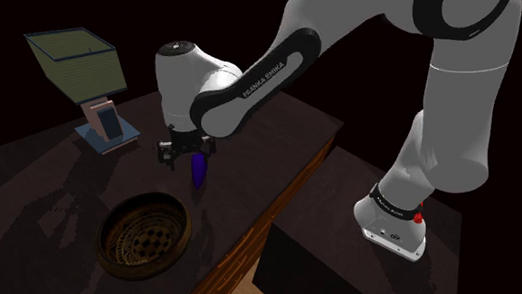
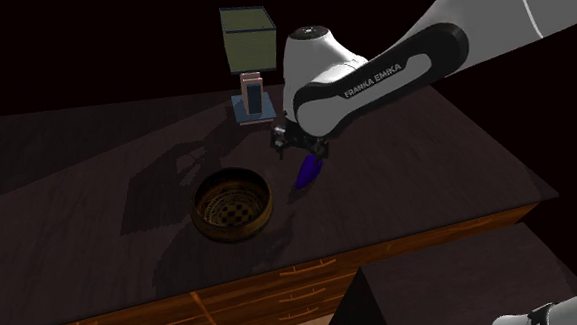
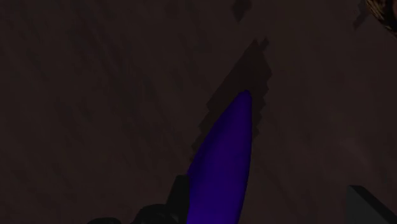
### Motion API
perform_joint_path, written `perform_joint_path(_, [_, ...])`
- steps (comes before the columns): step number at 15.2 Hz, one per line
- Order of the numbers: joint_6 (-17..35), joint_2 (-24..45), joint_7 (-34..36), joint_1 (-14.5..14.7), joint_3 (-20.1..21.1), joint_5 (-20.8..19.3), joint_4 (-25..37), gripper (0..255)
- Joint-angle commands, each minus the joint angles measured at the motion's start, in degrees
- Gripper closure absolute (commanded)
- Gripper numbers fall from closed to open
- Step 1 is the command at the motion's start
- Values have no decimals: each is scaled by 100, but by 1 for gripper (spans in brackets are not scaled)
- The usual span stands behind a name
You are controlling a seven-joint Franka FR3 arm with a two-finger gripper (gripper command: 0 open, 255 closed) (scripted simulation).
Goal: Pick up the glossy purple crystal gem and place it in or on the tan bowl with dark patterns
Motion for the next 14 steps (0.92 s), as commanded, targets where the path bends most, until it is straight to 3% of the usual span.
perform_joint_path(1, [300, -83, 819, 257, -322, -534, -361, 0])
perform_joint_path(2, [383, -122, 1110, 351, -446, -730, -494, 0])
perform_joint_path(14, [805, 339, 1260, 404, -597, -956, -466, 0])
